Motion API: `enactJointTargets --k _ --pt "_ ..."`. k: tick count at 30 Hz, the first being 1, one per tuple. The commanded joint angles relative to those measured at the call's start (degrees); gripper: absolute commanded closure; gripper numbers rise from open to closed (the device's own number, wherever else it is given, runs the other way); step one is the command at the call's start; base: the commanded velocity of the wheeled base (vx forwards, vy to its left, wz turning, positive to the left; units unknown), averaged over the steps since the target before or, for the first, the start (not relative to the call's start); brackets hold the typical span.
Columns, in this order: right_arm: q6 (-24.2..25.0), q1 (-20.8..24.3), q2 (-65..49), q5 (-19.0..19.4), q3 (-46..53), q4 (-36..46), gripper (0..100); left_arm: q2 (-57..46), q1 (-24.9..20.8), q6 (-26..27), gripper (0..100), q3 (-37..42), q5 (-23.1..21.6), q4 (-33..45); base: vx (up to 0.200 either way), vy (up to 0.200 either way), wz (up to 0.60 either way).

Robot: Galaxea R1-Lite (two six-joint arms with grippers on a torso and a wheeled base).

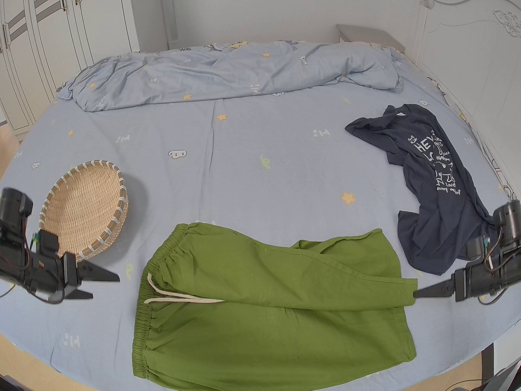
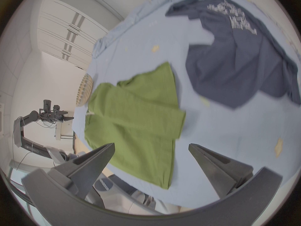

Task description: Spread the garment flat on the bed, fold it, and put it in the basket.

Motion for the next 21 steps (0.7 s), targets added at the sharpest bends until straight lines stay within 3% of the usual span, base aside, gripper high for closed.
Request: enactJointTargets --k 1,7,8,11,13,21 --pt "-0.05 -0.34 0.59 -0.06 -14.23 3.81 0 3.18 -8.14 -7.04 0 -14.60 5.31 0.86 0.000 0.000 0.00" --pt "-0.05 -0.08 4.10 -0.76 -18.71 3.64 0 10.12 -10.51 -6.87 0 -21.28 5.04 -0.45 0.000 0.000 0.00" --pt "-0.22 -0.08 5.95 -0.76 -19.68 3.55 0 15.92 -11.30 -6.78 0 -26.38 5.04 -3.00 0.000 0.000 0.00" --pt "-0.22 -0.08 5.95 -0.76 -19.68 3.55 0 15.92 -11.30 -6.78 0 -26.38 5.04 -3.00 0.000 0.000 0.00" --pt "-0.22 -0.17 6.83 -0.76 -19.41 3.46 0 23.48 -13.50 -6.61 0 -31.38 5.04 -5.20 0.000 0.000 0.00" --pt "-0.05 -0.17 6.47 -0.76 -18.80 3.46 0 32.71 -15.08 -6.61 0 -32.62 5.48 -11.09 0.000 0.000 0.00"
